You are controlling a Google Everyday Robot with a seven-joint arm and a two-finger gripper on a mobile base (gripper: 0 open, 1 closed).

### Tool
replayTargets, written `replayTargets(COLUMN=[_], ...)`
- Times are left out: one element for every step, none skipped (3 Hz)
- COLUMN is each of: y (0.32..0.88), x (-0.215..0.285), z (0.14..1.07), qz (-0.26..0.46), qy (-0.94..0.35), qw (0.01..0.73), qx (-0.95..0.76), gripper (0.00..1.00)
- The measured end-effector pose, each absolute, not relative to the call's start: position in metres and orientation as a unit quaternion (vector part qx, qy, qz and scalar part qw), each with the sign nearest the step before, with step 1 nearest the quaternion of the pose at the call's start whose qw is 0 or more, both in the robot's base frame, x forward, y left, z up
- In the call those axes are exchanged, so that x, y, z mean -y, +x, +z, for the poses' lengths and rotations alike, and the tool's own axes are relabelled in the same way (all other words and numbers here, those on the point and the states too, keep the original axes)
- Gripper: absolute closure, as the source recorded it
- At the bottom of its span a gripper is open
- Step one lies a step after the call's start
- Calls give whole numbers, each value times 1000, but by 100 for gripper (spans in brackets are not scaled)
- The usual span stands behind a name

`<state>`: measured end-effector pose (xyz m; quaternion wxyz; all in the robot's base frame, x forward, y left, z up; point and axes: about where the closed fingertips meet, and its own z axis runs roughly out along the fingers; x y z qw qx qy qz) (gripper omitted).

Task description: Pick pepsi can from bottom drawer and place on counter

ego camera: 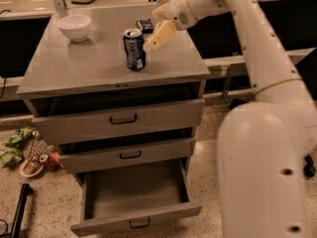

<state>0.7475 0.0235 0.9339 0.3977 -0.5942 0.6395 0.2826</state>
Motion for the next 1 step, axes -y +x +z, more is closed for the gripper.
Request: replayTargets(y=[749], x=[-11], z=[933], qz=[276], qy=[-579], qw=[411], qx=[-648], gripper=[0])
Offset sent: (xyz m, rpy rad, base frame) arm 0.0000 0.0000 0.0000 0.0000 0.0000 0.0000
